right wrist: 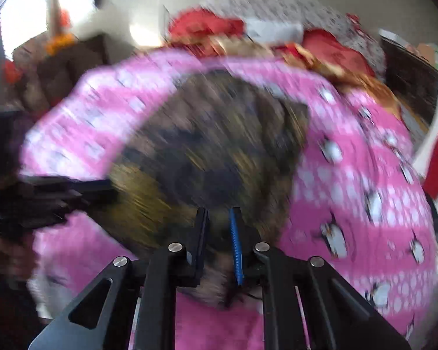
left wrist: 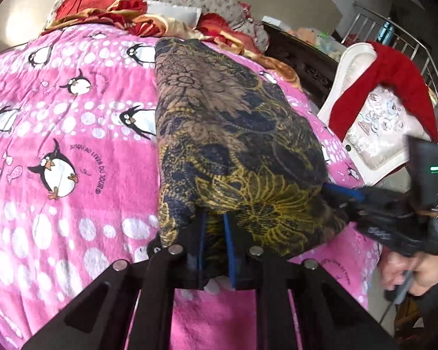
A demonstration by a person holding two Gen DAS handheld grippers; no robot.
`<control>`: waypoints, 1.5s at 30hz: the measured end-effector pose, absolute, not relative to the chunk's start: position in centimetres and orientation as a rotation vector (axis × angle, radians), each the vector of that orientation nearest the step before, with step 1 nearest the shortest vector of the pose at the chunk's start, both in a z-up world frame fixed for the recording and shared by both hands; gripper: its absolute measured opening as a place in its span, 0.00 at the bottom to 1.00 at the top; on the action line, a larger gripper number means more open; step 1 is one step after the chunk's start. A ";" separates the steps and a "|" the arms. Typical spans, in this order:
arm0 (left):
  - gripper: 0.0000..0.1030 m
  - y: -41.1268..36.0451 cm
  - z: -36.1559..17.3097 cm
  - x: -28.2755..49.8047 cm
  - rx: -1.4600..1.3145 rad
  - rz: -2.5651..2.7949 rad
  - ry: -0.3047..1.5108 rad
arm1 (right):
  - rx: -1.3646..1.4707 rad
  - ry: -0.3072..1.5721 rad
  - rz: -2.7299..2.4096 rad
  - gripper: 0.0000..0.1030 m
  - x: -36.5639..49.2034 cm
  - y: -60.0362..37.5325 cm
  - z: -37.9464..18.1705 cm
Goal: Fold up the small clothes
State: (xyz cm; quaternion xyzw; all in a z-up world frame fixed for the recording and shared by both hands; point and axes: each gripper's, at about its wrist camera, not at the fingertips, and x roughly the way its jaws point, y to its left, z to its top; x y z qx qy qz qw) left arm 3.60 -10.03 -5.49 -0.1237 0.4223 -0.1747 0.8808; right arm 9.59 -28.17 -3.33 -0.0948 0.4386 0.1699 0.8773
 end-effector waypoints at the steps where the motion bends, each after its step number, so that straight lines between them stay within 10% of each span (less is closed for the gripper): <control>1: 0.13 -10.2 -5.3 3.5 -0.239 -0.356 0.882 | -0.143 0.907 0.339 0.22 9.7 -29.1 -4.3; 14: 0.18 -10.7 0.8 13.1 -0.273 -0.291 0.845 | 0.064 0.761 0.275 0.23 12.2 -28.5 3.1; 25: 0.19 -9.9 -2.1 14.0 -0.276 -0.276 0.905 | 0.105 0.924 0.242 0.22 17.1 -30.0 -2.7; 29: 0.84 -7.3 -0.8 13.5 -0.285 -0.241 0.800 | 0.183 0.815 0.328 0.36 15.0 -32.7 0.0; 32: 0.84 -6.2 -3.4 15.2 -0.390 -0.321 0.905 | 0.311 0.765 0.327 0.65 14.0 -35.5 0.3; 36: 0.92 -7.2 -6.0 16.5 -0.525 -0.488 0.989 | 0.468 0.783 0.360 0.65 14.7 -38.0 -1.4; 41: 0.87 -8.3 -5.2 16.9 -0.515 -0.549 1.030 | 0.617 0.839 0.516 0.65 16.7 -38.3 -4.6; 43: 0.48 -7.8 -5.1 16.7 -0.486 -0.479 1.036 | 0.665 0.879 0.529 0.65 18.0 -38.3 -6.0; 45: 0.38 -6.8 -5.2 16.2 -0.538 -0.460 1.023 | 0.742 0.917 0.550 0.65 19.4 -38.2 -7.7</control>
